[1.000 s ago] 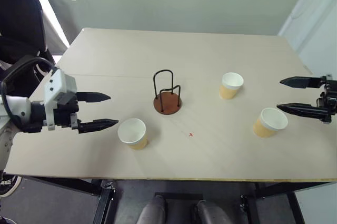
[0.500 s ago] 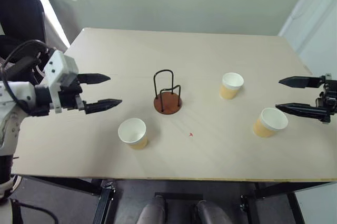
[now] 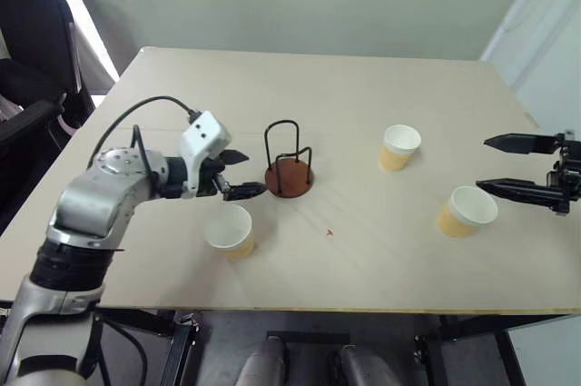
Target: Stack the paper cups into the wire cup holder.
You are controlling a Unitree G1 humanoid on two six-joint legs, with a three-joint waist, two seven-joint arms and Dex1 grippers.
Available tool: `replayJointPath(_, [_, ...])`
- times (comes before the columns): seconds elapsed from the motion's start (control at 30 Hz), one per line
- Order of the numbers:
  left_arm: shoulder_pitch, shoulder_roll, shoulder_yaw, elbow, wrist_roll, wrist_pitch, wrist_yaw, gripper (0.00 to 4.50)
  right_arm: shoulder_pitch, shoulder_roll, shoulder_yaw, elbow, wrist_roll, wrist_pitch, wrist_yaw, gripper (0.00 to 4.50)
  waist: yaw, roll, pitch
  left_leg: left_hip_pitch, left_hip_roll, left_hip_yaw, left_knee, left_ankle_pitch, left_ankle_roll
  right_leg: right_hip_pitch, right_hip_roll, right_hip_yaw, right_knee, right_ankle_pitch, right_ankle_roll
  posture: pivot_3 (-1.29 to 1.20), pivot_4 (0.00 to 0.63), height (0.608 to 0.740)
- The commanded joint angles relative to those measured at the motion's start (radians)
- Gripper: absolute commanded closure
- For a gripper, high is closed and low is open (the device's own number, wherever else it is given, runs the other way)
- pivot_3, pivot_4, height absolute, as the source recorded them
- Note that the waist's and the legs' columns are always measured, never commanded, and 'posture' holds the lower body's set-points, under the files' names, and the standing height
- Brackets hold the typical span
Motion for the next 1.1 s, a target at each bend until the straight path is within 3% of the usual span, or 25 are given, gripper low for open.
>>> replayJointPath(0.03, [-0.043, -0.041, -0.015, 0.017, 0.039, -0.010, 0.049, 0.02, 0.000, -0.006, -0.047, -0.031, 0.017, 0.002, -0.012, 0.00, 0.000, 0.000, 0.000, 0.000, 0.000, 0.000, 0.001, 0.000, 0.000, 0.000, 0.000, 0.000, 0.000, 0.000, 0.000, 0.00, 0.150, 0.740])
replayJointPath(0.57, [-0.115, -0.258, -0.088, 0.130, 0.138, -0.079, 0.135, 0.02, 0.038, -0.007, -0.084, -0.060, 0.024, 0.009, -0.028, 0.00, 0.005, -0.001, 0.000, 0.000, -0.002, 0.000, 0.010, -0.001, 0.008, 0.005, 0.000, 0.002, 0.000, 0.003, 0.007, 0.00, 0.150, 0.740])
replayJointPath(0.67, [-0.119, -0.270, -0.096, 0.145, 0.148, -0.092, 0.125, 0.60, 0.050, -0.006, -0.096, -0.069, 0.025, 0.013, -0.030, 0.00, 0.006, -0.001, 0.000, 0.000, -0.003, 0.000, 0.011, -0.001, 0.008, 0.005, 0.000, 0.002, 0.000, 0.003, 0.008, 0.00, 0.150, 0.740])
replayJointPath(1.0, [-0.164, -0.310, -0.113, 0.247, 0.197, -0.179, 0.092, 4.30, 0.076, -0.007, -0.124, -0.096, 0.030, 0.025, -0.045, 0.00, 0.009, -0.001, 0.000, -0.001, -0.004, 0.000, 0.014, -0.001, 0.009, 0.006, -0.001, 0.003, 0.000, 0.003, 0.011, 0.00, 0.150, 0.740])
replayJointPath(1.1, [-0.167, -0.313, -0.111, 0.245, 0.199, -0.188, 0.075, 4.48, 0.080, -0.005, -0.125, -0.102, 0.031, 0.026, -0.051, 0.00, 0.010, -0.001, 0.001, -0.001, -0.004, 0.000, 0.014, -0.002, 0.009, 0.006, -0.001, 0.003, 0.000, 0.003, 0.011, 0.00, 0.150, 0.740])
